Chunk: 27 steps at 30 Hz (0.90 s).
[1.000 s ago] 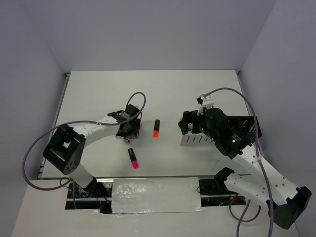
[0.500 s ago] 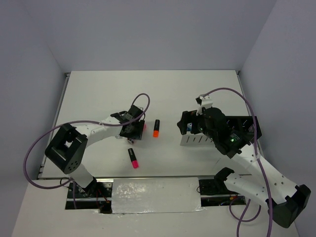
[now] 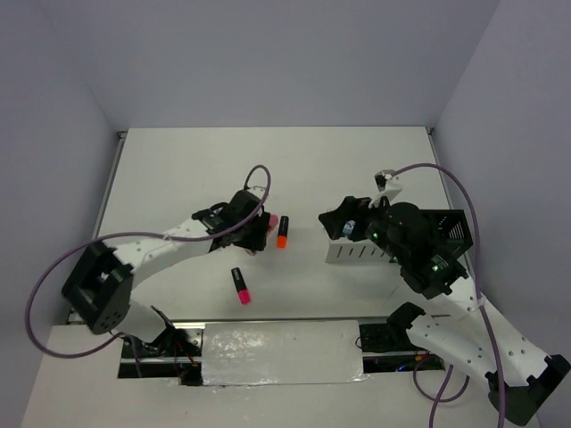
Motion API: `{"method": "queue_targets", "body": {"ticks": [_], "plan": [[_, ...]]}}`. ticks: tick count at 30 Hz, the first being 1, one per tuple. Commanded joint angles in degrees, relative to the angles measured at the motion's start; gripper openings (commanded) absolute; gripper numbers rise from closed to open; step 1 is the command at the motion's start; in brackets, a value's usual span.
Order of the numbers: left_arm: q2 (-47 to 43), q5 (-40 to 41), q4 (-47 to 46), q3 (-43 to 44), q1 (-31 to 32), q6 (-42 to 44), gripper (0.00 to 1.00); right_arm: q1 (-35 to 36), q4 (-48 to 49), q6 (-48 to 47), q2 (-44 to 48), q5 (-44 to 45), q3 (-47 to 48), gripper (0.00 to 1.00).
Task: Sort the stationery into containers
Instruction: Pick up the stationery from the center of the board, then place the stationery in the storage box.
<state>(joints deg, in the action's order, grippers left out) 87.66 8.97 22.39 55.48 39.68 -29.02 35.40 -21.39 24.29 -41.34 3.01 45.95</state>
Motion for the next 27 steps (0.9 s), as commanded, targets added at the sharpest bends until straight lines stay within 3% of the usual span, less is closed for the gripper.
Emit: {"method": "queue_targets", "body": {"ticks": [1,5,7,18,20,21,23,24,26,27], "plan": [[-13.96,-3.78,-10.59,-0.98,3.28,-1.05,0.00,0.46,8.19,11.96,4.24,2.35,-2.96,1.00],[-22.77,-8.08,-20.97,-4.85,6.54,0.10,0.00,0.72,14.87,18.85,4.08,1.92,-5.53,0.99],[-24.72,-12.12,-25.17,-6.17,7.07,0.27,0.00,1.08,17.51,18.42,0.59,-2.62,-3.86,0.98],[-29.04,-19.61,-30.83,-7.67,8.92,0.54,0.00,9.60,23.31,17.10,-7.96,-2.74,0.36,0.97],[-28.77,-20.04,-30.92,-7.50,9.19,0.71,0.00,10.04,24.02,17.01,-9.10,-2.74,0.19,0.87],[-28.86,-20.57,-31.27,-7.58,9.27,0.71,0.00,10.04,24.98,16.93,-9.37,-2.74,-0.16,0.72],[-28.94,-21.10,-31.71,-7.85,9.45,0.80,0.00,10.04,25.95,16.23,-10.07,-2.74,-0.60,0.62],[-28.95,-21.54,-31.88,-7.93,9.54,0.89,0.00,10.04,26.22,15.88,-10.25,-2.74,-0.60,0.48],[-29.30,-20.93,-31.80,-7.94,9.54,1.24,0.04,9.96,23.96,14.73,-11.04,-2.74,0.36,0.01],[-29.65,-20.14,-30.58,-7.67,9.54,1.50,0.13,9.87,23.33,13.16,-10.87,-1.70,0.63,0.00]]}}
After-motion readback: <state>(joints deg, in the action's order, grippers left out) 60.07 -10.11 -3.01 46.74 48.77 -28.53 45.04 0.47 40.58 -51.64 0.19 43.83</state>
